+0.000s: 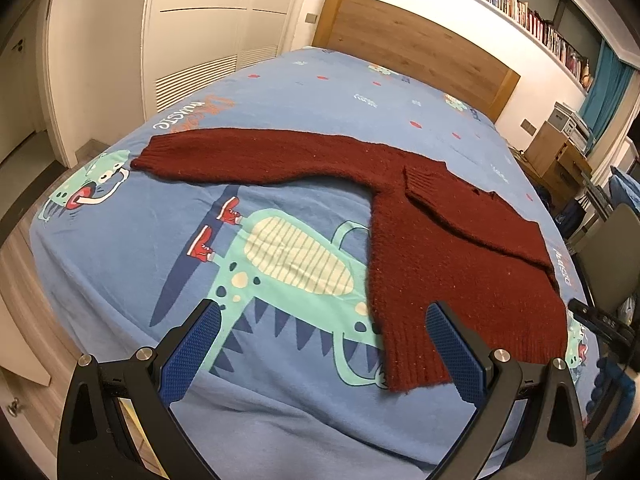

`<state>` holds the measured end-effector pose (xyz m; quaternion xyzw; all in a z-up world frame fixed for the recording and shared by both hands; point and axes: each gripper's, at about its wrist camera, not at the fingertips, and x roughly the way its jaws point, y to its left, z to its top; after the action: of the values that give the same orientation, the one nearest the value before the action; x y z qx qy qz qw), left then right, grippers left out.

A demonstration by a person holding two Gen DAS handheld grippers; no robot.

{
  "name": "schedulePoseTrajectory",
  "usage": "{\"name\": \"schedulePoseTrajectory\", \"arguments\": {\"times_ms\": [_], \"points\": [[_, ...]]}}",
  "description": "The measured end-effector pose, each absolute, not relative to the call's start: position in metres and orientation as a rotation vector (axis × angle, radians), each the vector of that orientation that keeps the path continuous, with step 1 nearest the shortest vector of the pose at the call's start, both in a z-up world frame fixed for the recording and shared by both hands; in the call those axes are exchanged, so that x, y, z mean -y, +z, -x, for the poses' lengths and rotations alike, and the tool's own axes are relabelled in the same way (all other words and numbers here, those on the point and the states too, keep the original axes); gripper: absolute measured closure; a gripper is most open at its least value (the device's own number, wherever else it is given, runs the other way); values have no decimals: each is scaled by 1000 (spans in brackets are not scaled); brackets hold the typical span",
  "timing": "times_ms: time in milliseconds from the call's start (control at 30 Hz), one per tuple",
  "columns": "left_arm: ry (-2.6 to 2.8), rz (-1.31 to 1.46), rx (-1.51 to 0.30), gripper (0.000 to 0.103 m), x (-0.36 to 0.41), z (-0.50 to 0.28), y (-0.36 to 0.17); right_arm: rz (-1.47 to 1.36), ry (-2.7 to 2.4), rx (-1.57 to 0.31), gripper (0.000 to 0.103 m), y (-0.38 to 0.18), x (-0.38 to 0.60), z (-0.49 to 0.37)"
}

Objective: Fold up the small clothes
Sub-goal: 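Withdraw the open right tool from the sweater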

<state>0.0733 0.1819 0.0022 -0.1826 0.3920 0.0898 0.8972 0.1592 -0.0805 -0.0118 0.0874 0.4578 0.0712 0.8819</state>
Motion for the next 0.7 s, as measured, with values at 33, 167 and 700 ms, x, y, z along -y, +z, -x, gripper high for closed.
{"name": "schedulePoseTrajectory", "arguments": {"times_ms": [33, 167, 700], "points": [[182, 381, -812, 2, -185, -73, 3, -183, 143, -950, 54, -10, 81, -155], [179, 393, -812, 2, -196, -72, 2, -199, 113, -942, 54, -3, 84, -136], [183, 477, -844, 2, -245, -82, -20, -203, 53, -948, 54, 11, 70, -106]]}}
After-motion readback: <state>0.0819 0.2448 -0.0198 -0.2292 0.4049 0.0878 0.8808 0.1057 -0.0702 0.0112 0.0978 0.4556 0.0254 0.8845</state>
